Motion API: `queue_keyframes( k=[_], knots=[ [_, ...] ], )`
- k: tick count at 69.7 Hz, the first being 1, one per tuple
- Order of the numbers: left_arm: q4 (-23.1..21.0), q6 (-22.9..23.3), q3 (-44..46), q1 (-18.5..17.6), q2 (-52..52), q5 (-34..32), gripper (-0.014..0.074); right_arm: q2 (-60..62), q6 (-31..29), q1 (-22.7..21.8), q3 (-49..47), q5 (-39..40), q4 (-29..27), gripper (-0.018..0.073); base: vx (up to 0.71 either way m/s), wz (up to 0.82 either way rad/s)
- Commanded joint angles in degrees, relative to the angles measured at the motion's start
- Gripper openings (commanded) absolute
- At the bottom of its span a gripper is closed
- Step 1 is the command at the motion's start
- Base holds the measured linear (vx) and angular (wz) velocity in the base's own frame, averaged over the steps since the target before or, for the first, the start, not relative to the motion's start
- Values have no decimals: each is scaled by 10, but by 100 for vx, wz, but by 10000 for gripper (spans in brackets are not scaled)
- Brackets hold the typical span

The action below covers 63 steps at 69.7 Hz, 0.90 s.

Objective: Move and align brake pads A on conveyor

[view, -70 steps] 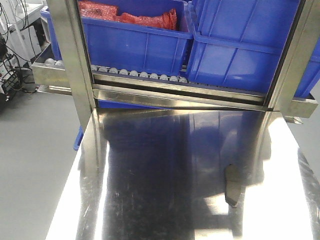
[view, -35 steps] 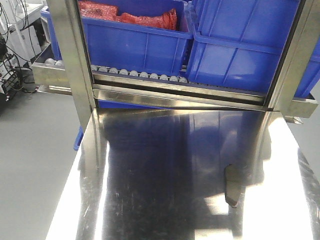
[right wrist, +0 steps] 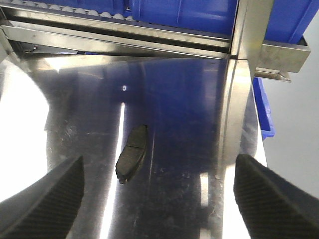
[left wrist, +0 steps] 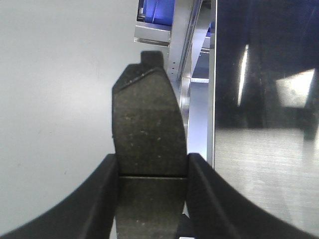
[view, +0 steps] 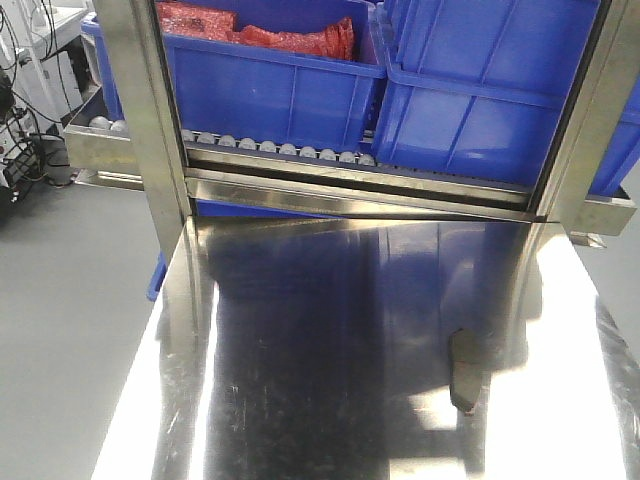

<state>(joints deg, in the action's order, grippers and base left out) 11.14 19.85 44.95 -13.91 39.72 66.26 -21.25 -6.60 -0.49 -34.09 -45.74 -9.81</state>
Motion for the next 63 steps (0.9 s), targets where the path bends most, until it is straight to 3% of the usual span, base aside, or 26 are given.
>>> queue_keyframes(
  k=[1,24,50,63],
  knots=[
    [7,1,16,1,-2,-34,-6,-27,9,-1,-15,44,-8,578,0,0],
    [7,1,16,1,-2,-34,-6,-269,49,-1,-41,56,22,578,0,0],
    [7,1,16,1,-2,-34,-6,-534,54,0,-212,-1,22,578,0,0],
    [7,1,16,1,-2,-34,-6,-615,99,54,-278,-57,58,578,0,0]
  ],
)
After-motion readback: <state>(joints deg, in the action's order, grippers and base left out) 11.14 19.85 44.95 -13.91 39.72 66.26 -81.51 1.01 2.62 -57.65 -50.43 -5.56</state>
